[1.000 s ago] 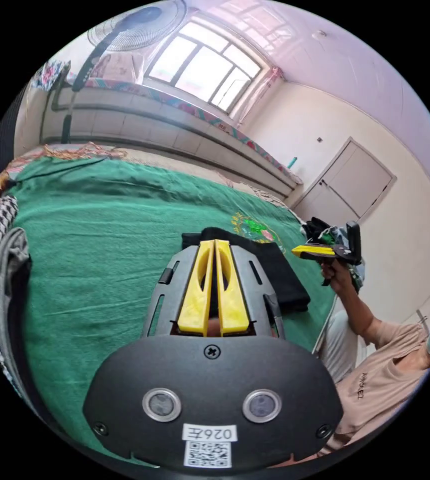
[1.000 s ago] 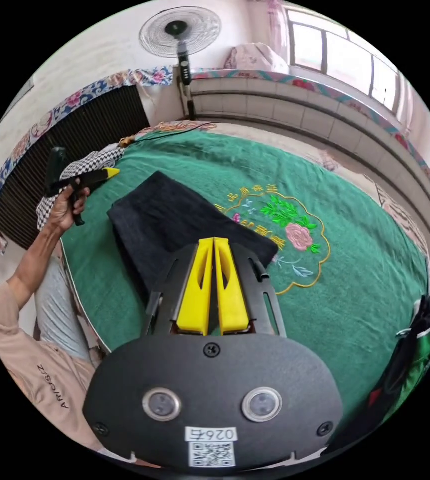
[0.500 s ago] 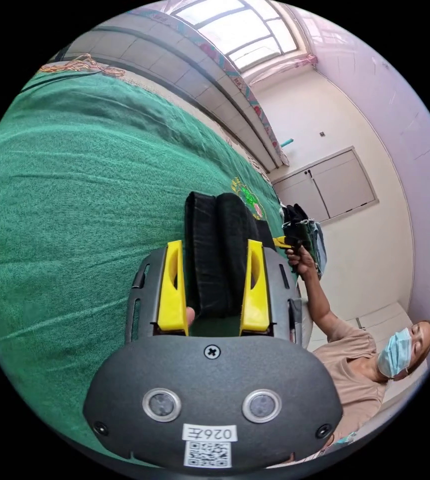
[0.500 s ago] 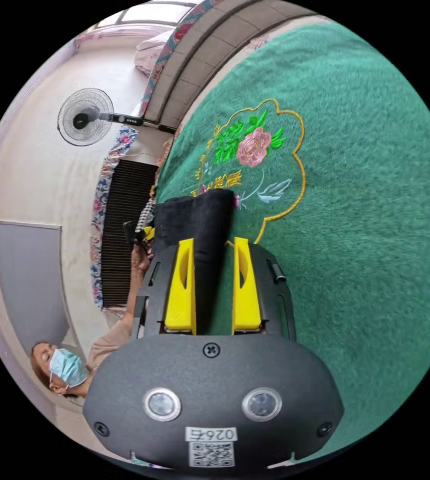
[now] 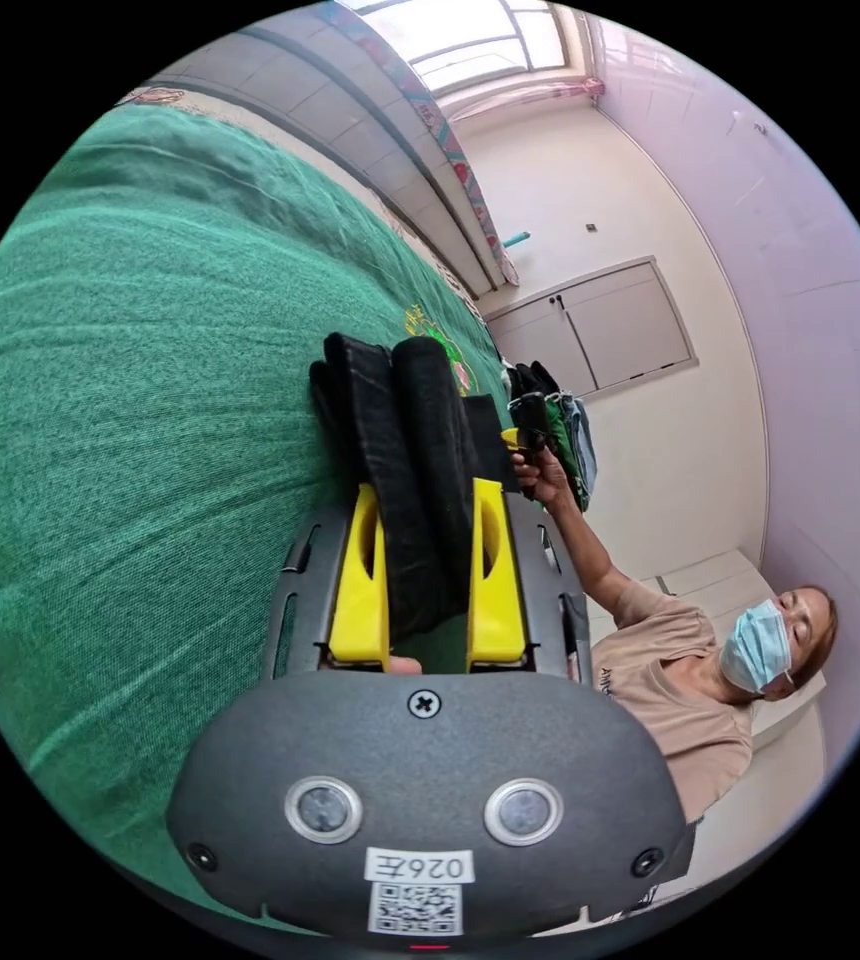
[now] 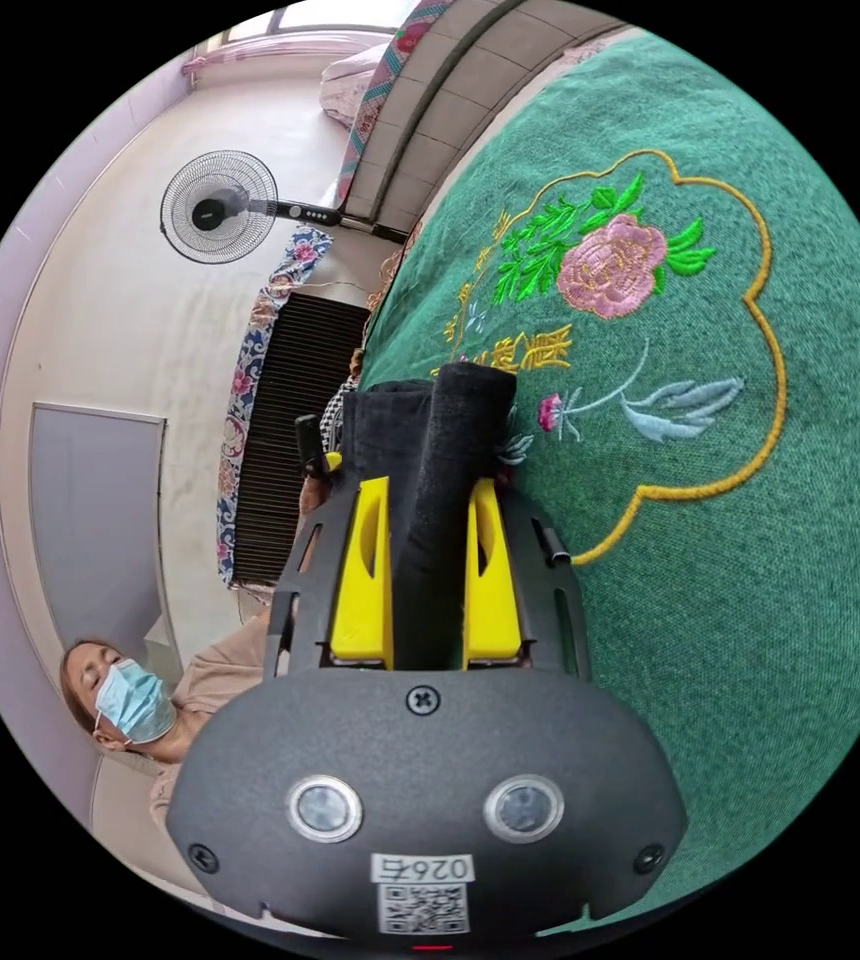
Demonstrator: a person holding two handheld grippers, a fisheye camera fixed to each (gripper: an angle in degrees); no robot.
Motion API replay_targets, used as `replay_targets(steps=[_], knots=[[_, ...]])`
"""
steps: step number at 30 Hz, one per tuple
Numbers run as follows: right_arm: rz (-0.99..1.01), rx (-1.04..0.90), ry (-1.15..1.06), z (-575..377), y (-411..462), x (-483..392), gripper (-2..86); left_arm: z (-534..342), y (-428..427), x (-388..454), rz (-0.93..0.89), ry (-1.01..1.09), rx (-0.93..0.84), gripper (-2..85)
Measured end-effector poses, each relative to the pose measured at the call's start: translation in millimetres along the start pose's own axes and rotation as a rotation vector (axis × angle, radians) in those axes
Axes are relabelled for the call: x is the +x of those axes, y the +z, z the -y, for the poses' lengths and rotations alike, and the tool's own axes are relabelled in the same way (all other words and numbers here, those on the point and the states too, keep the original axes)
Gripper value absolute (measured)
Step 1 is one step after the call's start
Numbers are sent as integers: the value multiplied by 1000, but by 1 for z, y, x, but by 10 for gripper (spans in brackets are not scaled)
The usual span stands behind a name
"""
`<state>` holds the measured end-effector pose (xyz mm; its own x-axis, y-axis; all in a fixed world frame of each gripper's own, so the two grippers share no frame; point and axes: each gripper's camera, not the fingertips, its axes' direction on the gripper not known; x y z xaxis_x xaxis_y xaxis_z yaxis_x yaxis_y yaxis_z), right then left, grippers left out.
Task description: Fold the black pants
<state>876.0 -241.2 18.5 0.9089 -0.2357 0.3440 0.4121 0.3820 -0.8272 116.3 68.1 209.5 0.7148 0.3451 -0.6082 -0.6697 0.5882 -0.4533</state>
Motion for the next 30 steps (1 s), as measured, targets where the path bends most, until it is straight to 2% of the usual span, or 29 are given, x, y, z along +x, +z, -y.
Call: replay_targets(steps=[8,13,15,21,25,28,30], knots=[[-104,55,-17,-72,88,63,39,-36,-22,28,116,-13,3,98],[-427,83,-221,-132,162,28,27,-66,-39,106,355,114,39,87],[-609,122,-345,-175,206,4,20,-84,-48,139,398,174,76,86],[-910,265,-595,-297,311,-34,9,-173,-90,258,531,337,192,82],[-890,374,-690,-351,387,-51,9,-266,-150,339,735,426,348,80],[-786,327,-786,-366,474,-72,12,-358,-205,367,851,378,512,79],[-729,266,-888,-373,564,-99,14,-414,-238,373,897,305,624,79]])
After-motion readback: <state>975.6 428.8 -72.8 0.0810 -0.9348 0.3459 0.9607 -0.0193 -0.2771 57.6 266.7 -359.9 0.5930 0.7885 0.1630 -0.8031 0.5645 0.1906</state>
